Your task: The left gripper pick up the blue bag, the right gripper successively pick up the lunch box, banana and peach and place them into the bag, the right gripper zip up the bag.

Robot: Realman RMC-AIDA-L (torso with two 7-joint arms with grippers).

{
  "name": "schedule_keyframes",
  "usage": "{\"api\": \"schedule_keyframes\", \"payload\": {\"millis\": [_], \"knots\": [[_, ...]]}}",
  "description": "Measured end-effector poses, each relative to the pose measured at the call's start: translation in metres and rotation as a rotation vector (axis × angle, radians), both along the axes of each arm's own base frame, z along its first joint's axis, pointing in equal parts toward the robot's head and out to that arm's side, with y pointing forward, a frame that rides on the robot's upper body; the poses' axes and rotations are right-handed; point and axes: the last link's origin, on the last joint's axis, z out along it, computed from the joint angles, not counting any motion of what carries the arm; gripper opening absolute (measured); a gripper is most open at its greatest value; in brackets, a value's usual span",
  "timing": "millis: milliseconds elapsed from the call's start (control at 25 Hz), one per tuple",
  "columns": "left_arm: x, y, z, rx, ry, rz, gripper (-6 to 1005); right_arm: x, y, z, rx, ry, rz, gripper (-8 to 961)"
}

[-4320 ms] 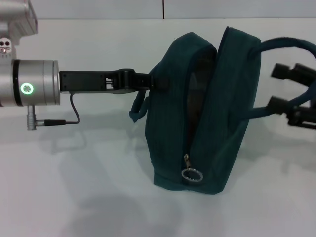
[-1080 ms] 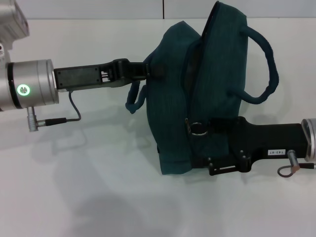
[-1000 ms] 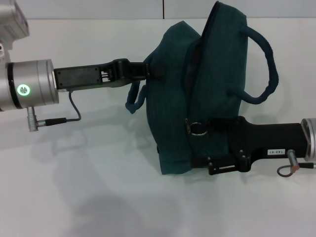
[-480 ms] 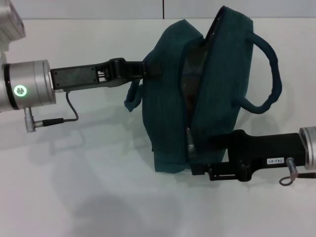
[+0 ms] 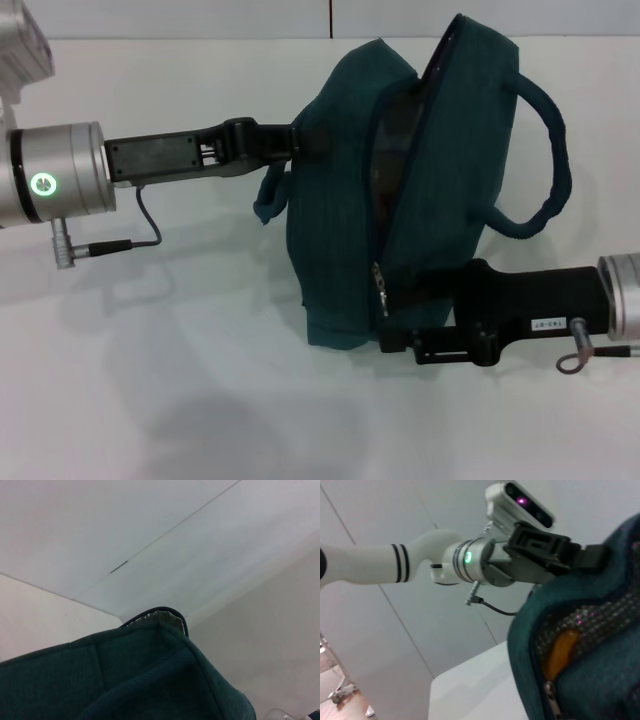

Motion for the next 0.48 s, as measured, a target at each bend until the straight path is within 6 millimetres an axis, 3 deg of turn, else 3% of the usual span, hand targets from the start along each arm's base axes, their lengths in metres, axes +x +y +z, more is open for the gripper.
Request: {"api": "schedule_keyframes", "payload": {"millis": [480], "knots": [[0.002, 0.0, -0.001, -0.004, -0.001, -0.007, 57, -0.013, 0.006, -0.004, 0.002, 0.015, 0.038, 487]]}}
